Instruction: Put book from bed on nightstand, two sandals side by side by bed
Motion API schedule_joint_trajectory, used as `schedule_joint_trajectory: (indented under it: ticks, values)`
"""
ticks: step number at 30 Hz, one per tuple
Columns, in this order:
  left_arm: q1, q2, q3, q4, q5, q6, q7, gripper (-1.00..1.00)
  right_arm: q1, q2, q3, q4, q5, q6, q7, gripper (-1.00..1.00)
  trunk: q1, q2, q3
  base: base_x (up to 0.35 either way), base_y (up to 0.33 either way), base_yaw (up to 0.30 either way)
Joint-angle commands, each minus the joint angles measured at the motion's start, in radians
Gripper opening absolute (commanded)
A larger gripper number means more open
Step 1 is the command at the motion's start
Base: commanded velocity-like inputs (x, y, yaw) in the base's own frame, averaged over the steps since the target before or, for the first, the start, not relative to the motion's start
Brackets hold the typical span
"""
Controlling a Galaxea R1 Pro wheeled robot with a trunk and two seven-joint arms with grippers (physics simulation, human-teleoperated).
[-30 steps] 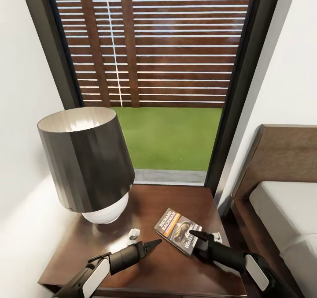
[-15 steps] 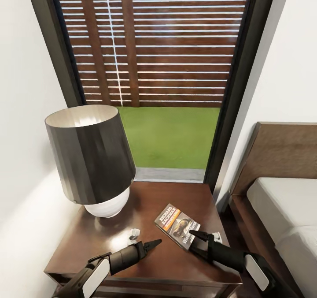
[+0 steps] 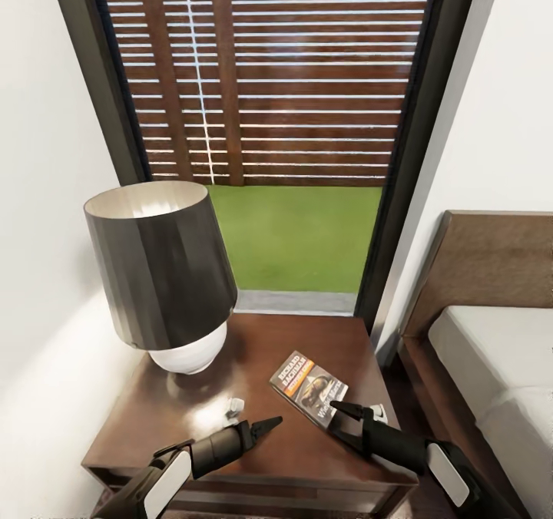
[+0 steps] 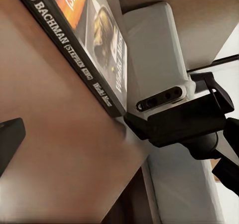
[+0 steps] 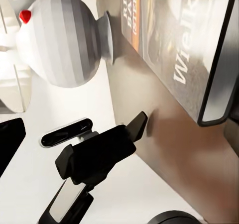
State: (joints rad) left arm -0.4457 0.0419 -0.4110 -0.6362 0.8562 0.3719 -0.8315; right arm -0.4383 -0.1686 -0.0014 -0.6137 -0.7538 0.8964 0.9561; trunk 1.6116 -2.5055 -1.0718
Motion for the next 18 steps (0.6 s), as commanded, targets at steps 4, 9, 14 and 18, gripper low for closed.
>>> schedule_joint_trajectory:
  ticks: [4,9,14,18]
  values:
    - [-0.001,0.001,-0.004,0.000,0.010,0.009,0.000,1.00,0.000,0.000,0.001,0.001,-0.001,0.004,0.001,1.00,0.000,0.000,-0.001,-0.016,0.000,0.000]
    - [-0.001,0.001,-0.004,0.000,0.010,0.008,0.000,1.00,0.000,0.000,0.000,0.001,-0.001,0.004,0.002,1.00,0.000,0.000,-0.001,-0.002,0.000,0.000]
    - [-0.001,0.001,-0.004,0.000,0.010,0.008,0.000,1.00,0.000,0.000,0.000,0.000,-0.001,0.004,0.001,1.00,0.000,0.000,-0.001,0.000,0.000,0.000]
    - [-0.001,0.001,-0.004,0.000,0.010,0.009,0.001,1.00,0.000,0.000,0.000,0.000,-0.001,0.004,0.001,1.00,-0.001,0.000,0.003,0.000,0.000,0.000]
